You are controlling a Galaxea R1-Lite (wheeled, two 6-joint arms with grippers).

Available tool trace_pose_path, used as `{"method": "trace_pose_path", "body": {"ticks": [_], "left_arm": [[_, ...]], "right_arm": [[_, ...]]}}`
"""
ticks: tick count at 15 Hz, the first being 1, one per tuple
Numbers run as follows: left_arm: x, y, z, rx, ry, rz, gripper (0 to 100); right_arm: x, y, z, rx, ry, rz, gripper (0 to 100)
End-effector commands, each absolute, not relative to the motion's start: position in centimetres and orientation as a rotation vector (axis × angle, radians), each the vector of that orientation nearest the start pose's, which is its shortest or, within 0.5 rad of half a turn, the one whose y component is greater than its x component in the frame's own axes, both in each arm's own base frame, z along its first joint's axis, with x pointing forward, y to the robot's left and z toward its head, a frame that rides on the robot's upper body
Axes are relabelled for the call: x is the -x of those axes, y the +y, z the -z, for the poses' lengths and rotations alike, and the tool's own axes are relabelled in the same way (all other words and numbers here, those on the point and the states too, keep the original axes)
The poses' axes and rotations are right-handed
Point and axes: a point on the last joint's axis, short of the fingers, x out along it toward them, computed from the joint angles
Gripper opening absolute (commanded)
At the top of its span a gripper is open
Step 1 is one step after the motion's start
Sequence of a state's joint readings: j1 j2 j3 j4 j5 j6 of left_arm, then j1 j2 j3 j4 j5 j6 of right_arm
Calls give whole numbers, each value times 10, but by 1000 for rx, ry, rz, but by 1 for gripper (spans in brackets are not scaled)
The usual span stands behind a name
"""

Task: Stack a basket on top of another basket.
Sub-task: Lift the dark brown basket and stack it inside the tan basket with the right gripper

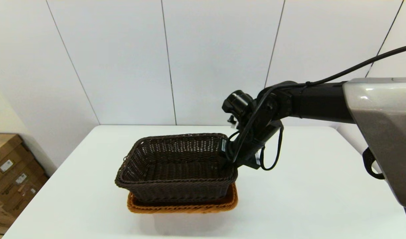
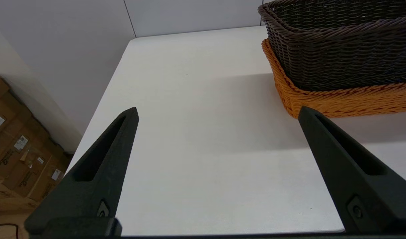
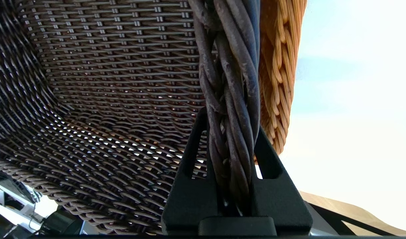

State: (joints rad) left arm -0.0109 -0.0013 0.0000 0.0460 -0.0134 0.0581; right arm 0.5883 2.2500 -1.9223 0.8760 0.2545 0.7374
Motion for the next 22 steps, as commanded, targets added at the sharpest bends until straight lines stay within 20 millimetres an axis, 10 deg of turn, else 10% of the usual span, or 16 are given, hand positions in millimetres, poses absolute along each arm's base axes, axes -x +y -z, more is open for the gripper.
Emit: {"method": "trace_pose_path", "body": {"ticks": [1, 19, 20, 22], "left_arm": [[23, 0, -71, -58, 42, 26, 100], [23, 0, -71, -58, 44, 26, 100], [23, 0, -71, -58, 42, 26, 100], [23, 0, -71, -58, 44, 26, 100]], "right_arm": [[-342, 235, -152, -405, 1420, -243, 0], [-348, 234, -151, -419, 1396, -272, 0], [-348, 235, -151, -420, 1393, -273, 100], [-348, 235, -151, -421, 1392, -274, 100]]}}
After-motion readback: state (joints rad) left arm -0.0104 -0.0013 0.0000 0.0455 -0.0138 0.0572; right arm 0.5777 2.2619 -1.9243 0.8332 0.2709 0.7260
